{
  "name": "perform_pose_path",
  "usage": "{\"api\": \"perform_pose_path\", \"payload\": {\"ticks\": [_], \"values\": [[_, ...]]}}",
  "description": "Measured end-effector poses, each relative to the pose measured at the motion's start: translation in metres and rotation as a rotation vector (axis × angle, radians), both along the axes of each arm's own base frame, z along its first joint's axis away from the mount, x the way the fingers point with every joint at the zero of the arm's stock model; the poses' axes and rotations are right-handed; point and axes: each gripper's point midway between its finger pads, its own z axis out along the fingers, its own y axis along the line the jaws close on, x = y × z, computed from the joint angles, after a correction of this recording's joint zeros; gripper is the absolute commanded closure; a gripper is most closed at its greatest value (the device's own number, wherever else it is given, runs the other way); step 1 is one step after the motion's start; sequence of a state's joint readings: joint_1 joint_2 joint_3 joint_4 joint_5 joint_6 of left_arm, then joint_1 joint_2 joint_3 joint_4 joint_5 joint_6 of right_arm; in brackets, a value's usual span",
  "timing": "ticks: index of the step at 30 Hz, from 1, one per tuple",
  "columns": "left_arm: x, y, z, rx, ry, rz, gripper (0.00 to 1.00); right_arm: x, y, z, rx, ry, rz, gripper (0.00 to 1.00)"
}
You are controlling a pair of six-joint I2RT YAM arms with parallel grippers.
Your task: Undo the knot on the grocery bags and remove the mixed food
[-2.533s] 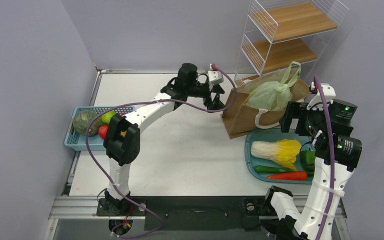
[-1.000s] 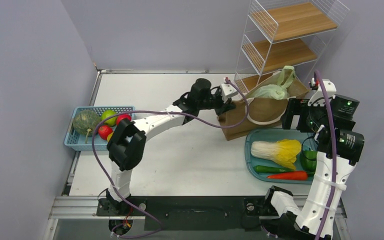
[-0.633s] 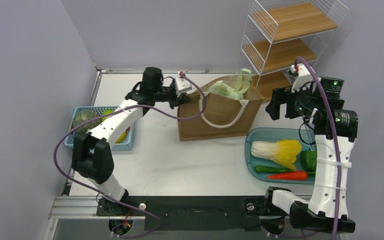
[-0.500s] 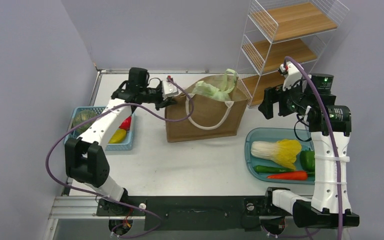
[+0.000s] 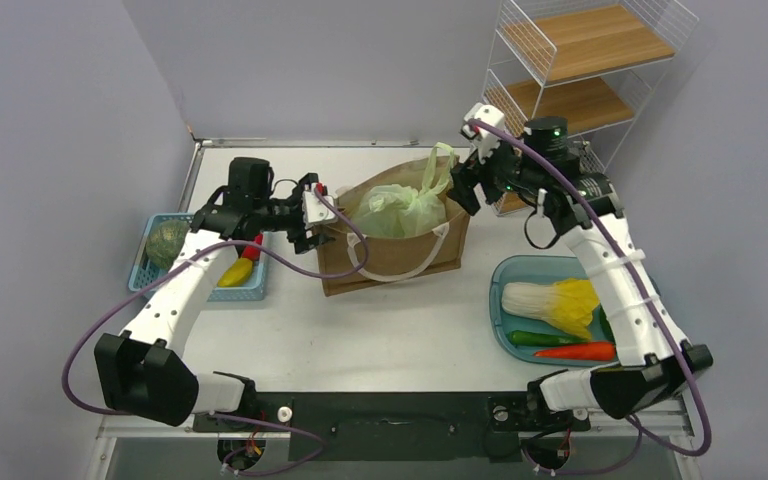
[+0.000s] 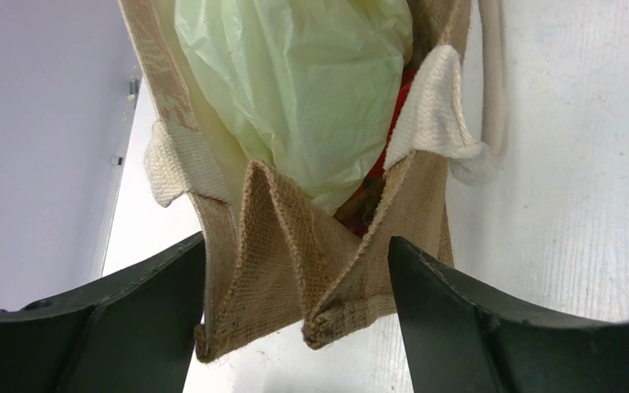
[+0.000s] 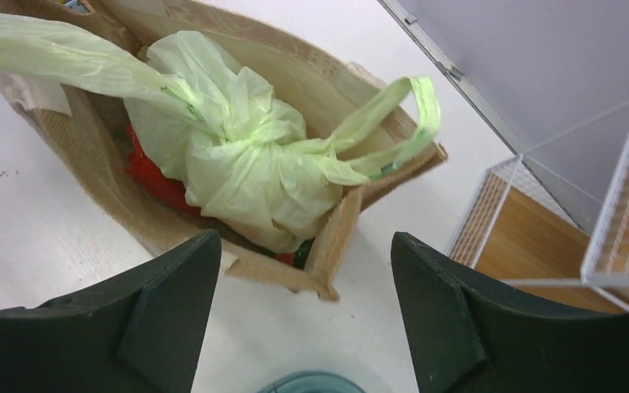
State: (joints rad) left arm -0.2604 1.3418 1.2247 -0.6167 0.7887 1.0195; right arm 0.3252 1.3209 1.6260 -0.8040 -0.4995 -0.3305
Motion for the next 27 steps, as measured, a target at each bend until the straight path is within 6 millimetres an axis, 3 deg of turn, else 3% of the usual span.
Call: {"api": "perform_pose_path", "payload": {"ticks": [4,12,19,21,23,25,27], "values": [[0.002,0.002,0.009,-0.022,-0.003,0.046,0.23,0.019,0.030,-0.023,-0.027,0.017,0.074,0.20],[0.009,0.005,0.013,-0.040,0.020,0.123,0.20,0.022,0.089,-0.070,-0.118,0.046,0.255,0.18],[0.013,0.003,0.007,-0.032,0.044,0.154,0.19,0.037,0.103,-0.112,-0.172,0.107,0.304,0.20],[0.014,0.002,0.003,-0.028,0.059,0.158,0.19,0.036,0.104,-0.122,-0.190,0.113,0.321,0.27],[0.015,0.001,0.000,-0.024,0.069,0.160,0.19,0.032,0.107,-0.127,-0.207,0.114,0.342,0.44],[0.016,0.000,-0.003,-0.019,0.073,0.160,0.19,0.032,0.111,-0.129,-0.213,0.107,0.354,0.80],[0.016,-0.002,-0.005,-0.015,0.077,0.159,0.19,0.033,0.111,-0.132,-0.224,0.103,0.357,0.99]]}}
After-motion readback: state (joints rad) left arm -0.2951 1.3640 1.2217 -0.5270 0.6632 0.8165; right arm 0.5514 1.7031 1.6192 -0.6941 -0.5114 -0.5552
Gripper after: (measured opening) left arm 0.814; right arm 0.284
